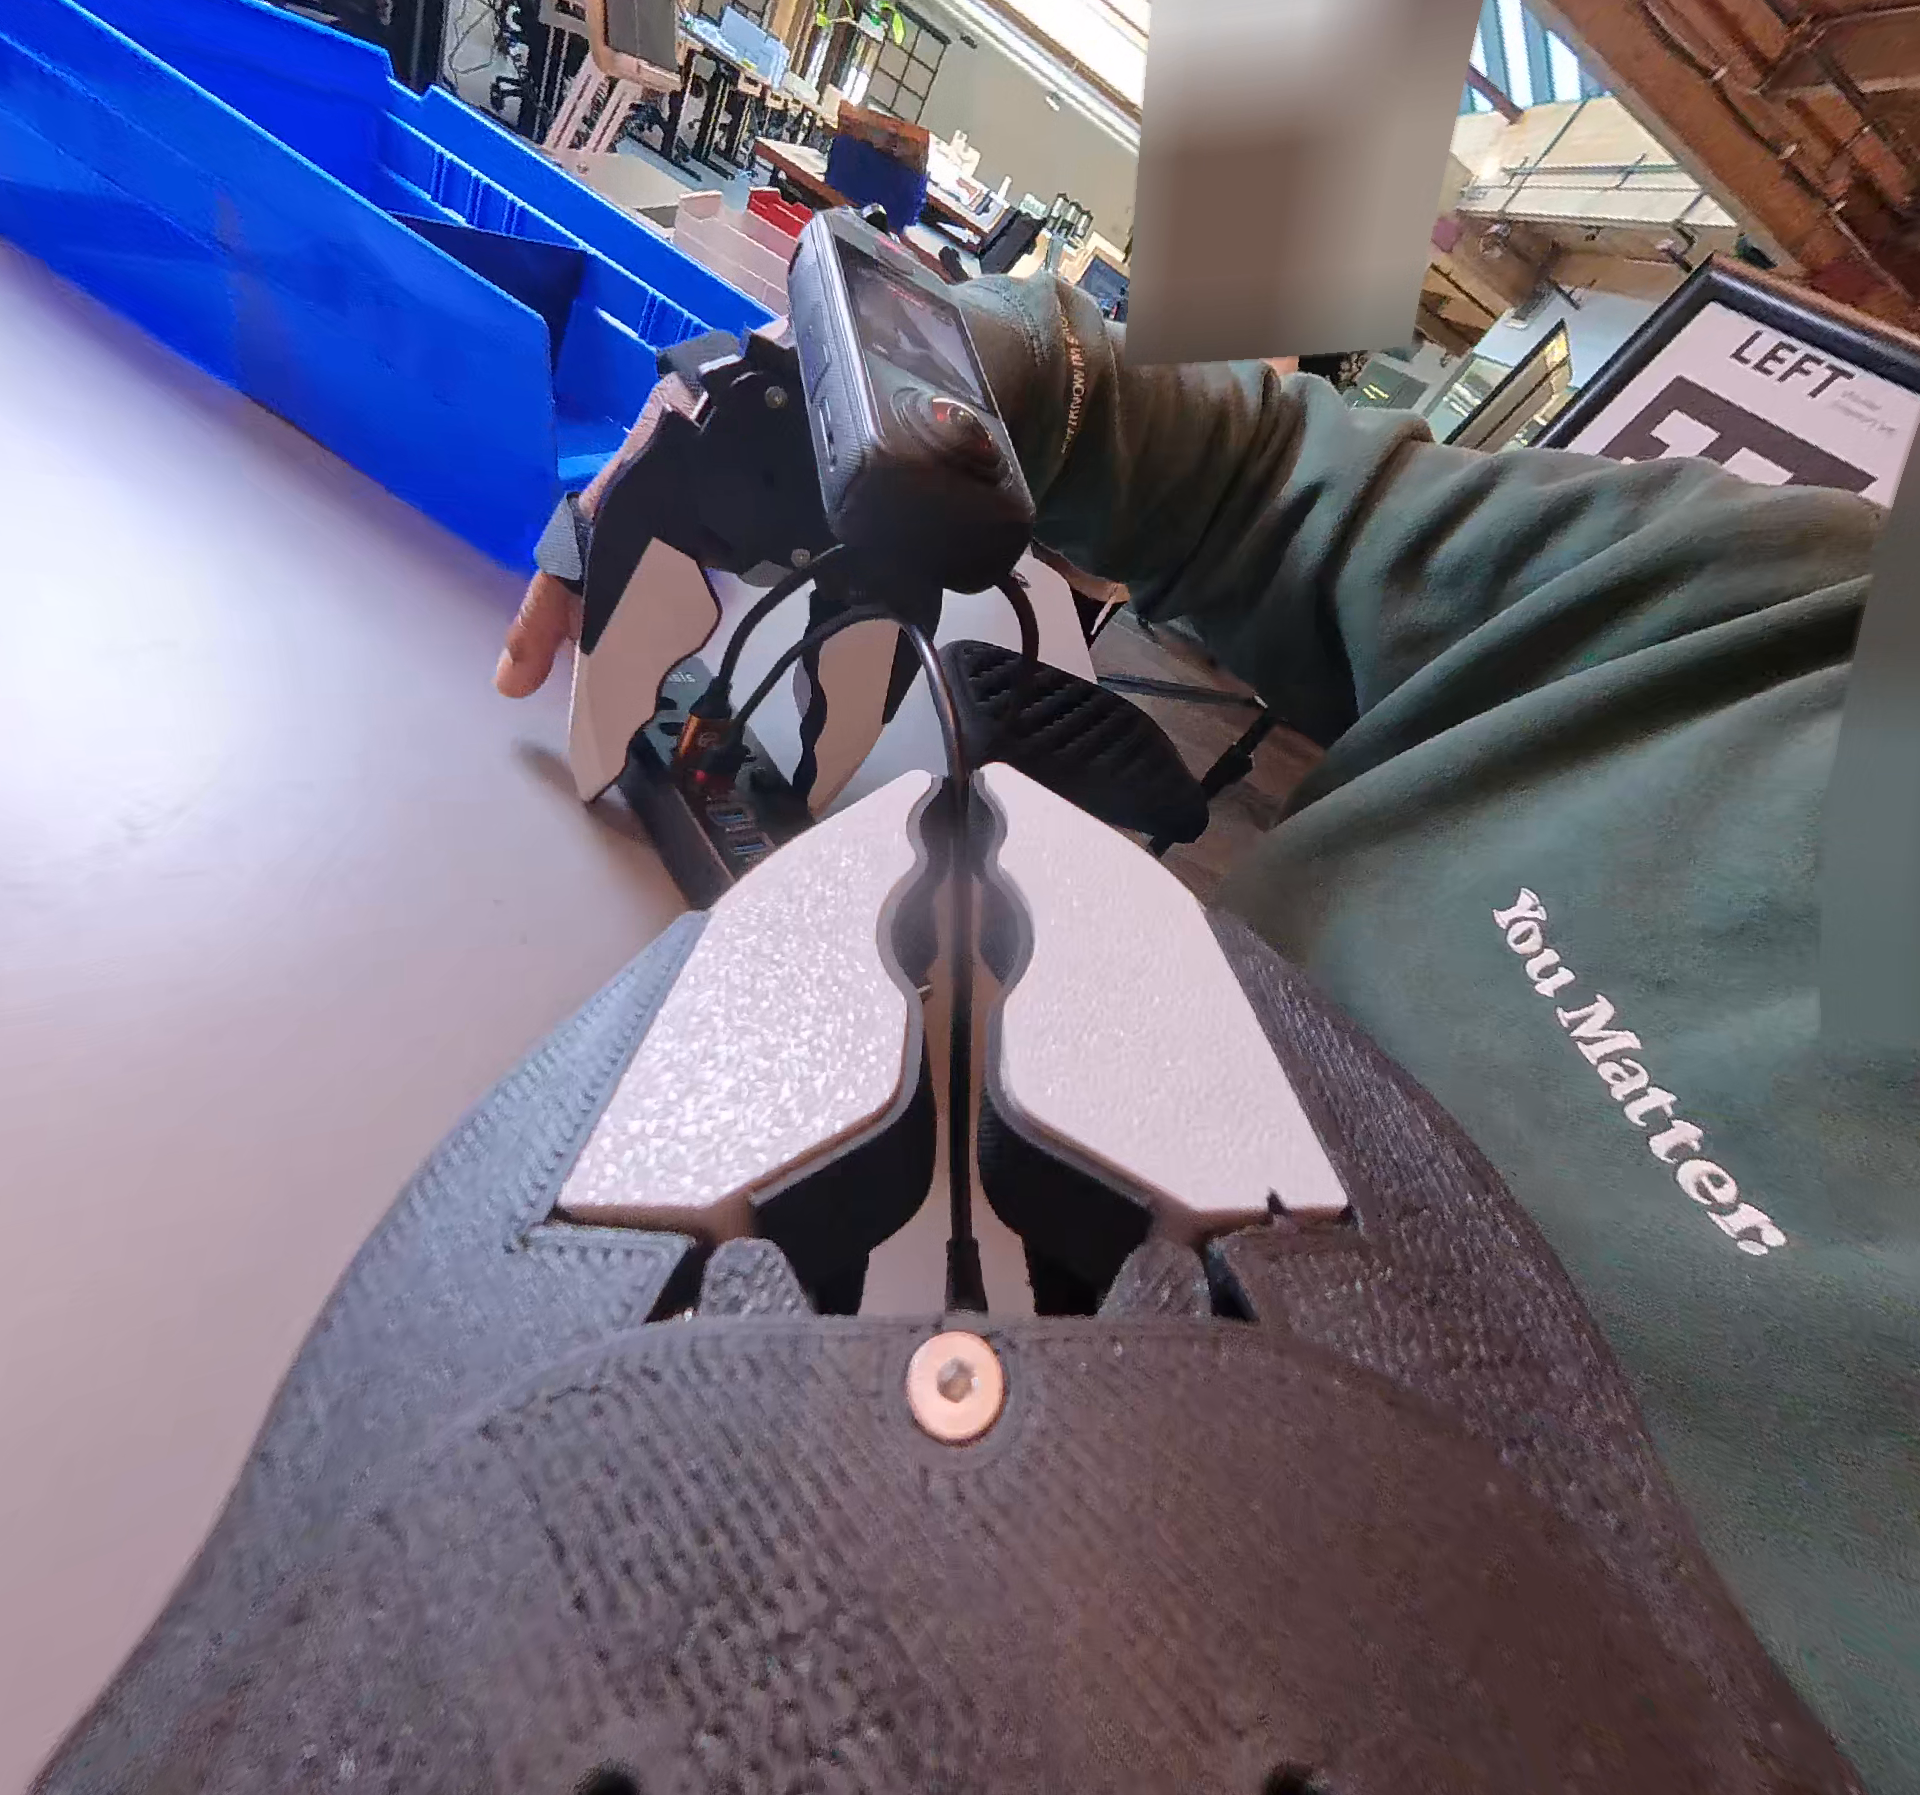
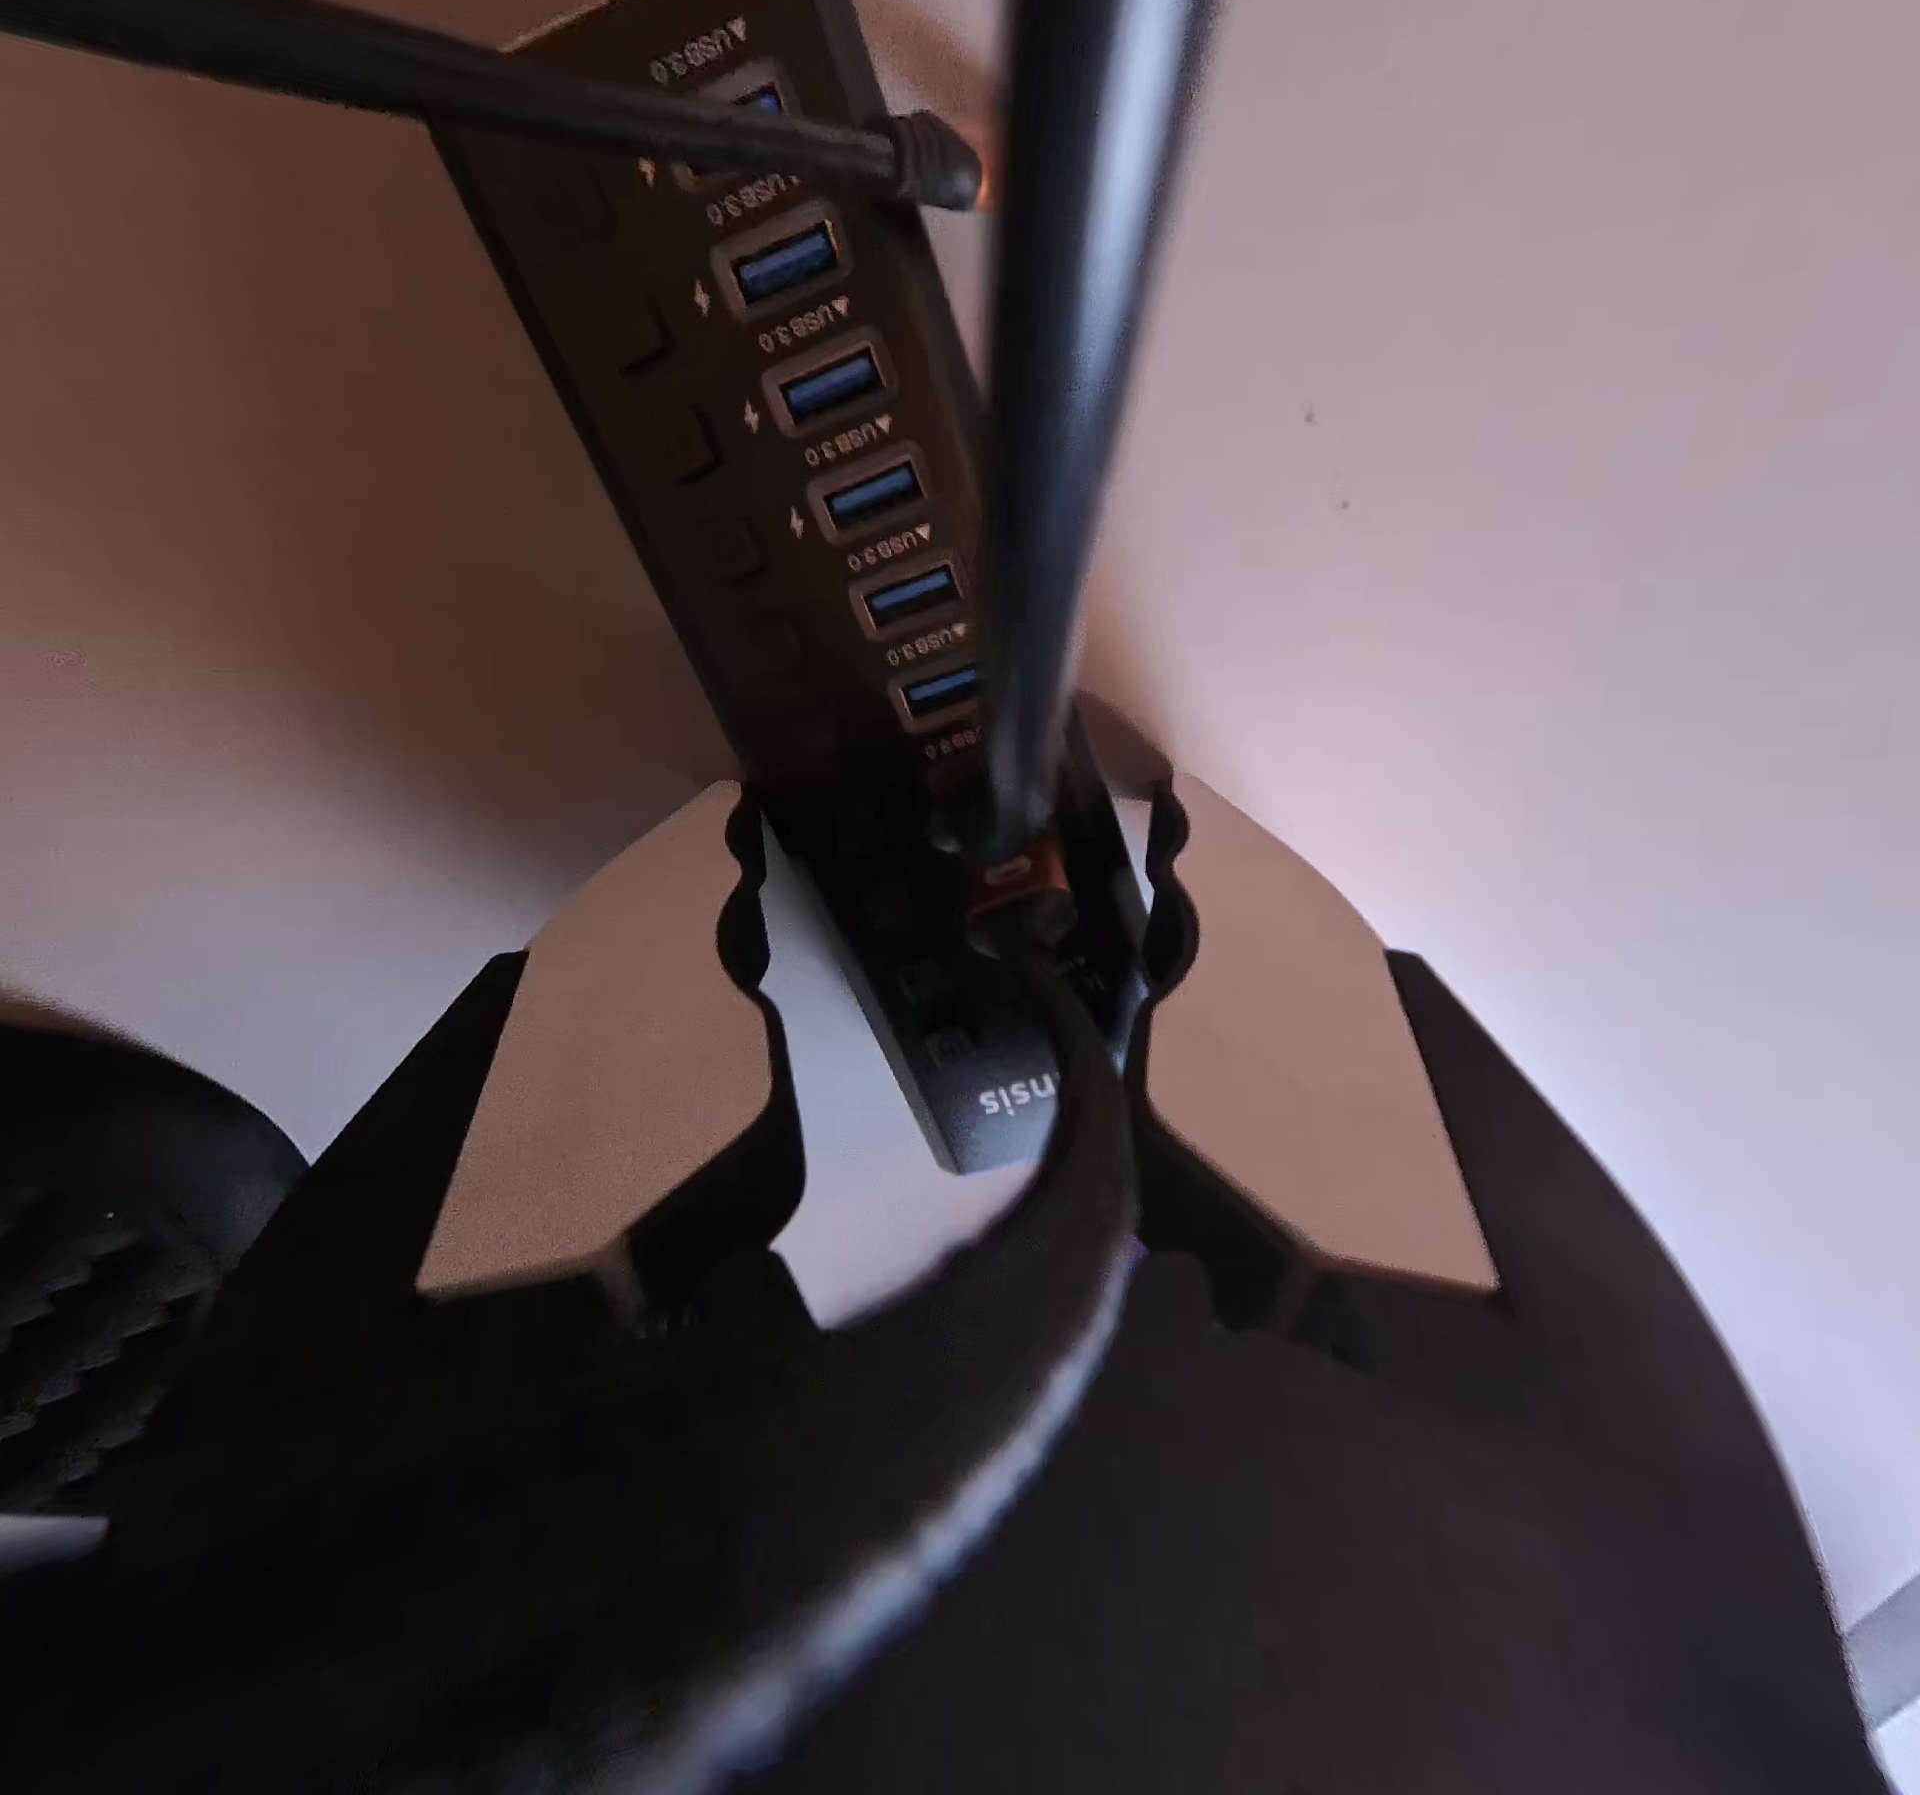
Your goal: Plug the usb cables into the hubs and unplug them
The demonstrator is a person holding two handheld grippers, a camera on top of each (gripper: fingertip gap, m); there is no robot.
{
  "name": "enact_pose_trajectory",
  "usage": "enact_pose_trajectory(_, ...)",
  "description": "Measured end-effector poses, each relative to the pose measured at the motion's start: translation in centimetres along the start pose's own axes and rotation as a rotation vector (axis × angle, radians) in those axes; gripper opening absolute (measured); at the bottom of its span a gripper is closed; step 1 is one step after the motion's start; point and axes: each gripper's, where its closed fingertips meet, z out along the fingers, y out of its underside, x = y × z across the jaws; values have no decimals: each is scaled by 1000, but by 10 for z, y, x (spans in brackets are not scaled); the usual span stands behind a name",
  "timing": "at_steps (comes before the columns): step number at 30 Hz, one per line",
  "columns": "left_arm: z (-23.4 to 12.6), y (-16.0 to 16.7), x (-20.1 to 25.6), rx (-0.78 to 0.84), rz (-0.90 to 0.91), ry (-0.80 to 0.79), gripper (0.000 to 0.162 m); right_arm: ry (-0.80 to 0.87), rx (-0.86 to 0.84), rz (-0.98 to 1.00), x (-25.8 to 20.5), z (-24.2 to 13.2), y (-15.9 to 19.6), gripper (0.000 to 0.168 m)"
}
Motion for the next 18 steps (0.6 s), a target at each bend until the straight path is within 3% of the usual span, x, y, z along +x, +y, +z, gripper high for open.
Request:
enact_pose_trajectory(10, -1, 4, -4, -26, 128, -86, 3, 0, -38, -15, -5, -1, 1, 66)
enact_pose_trajectory(18, -7, 4, -12, -50, 153, -168, 4, -15, 66, 45, -23, -9, -5, 62)
